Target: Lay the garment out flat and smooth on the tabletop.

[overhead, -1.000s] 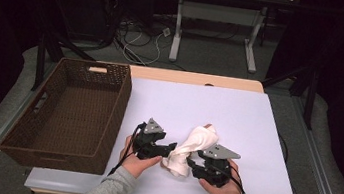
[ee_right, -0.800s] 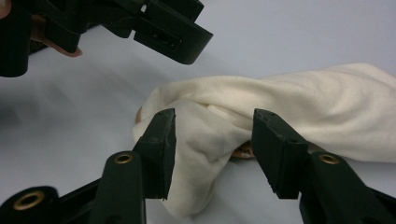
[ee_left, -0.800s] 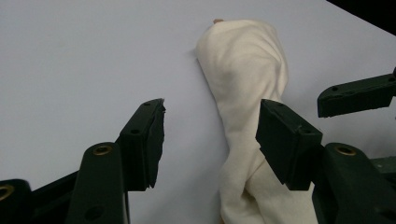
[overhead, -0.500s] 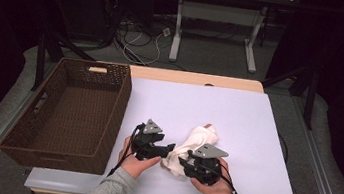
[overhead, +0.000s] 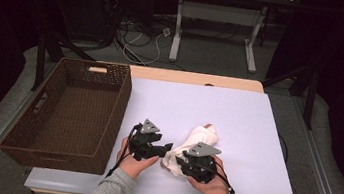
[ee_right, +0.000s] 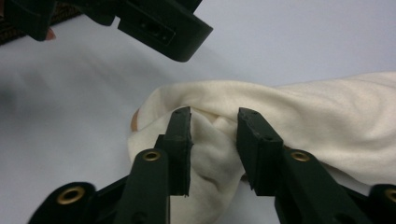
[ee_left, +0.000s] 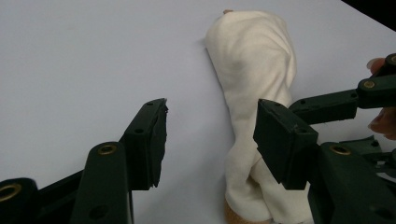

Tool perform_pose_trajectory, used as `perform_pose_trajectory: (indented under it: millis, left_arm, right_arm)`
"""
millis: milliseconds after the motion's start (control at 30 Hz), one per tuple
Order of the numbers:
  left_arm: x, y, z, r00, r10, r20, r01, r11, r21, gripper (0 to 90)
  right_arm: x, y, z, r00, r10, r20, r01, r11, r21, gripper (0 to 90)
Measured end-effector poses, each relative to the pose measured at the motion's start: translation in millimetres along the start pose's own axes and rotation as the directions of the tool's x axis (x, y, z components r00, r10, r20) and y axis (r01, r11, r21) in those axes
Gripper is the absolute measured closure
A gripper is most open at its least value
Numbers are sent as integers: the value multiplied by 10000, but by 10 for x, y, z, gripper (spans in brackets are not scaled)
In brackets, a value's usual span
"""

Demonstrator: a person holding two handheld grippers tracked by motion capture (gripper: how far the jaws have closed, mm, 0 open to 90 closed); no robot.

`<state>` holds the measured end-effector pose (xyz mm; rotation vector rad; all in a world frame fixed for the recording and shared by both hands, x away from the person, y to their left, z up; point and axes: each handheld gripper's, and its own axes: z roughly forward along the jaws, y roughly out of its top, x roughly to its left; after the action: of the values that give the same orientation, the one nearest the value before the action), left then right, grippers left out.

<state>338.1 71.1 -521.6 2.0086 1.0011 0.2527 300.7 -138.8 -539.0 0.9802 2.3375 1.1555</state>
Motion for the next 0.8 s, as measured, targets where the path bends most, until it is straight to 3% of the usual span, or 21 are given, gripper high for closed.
perform_pose_trajectory:
  millis: [100,267,533,800]
  left_arm:
    - [-1,0,-1,10000,-3,13,3,10000,-3,438]
    - [-19,-6,15,9999,-20,114,20,10000,15,439]
    - [-54,-16,49,9995,234,218,-238,9996,151,458]
    - [-120,-33,116,9971,187,742,-226,9984,513,505]
  right_arm:
    - [6,-3,-5,9999,-111,-2,111,9996,262,788]
    - [-7,-6,-17,9999,-100,-56,101,9998,164,879]
    - [-17,-14,-51,9999,-83,-87,84,9999,117,899]
    - [-29,-30,-74,10000,36,-54,-36,10000,-31,900]
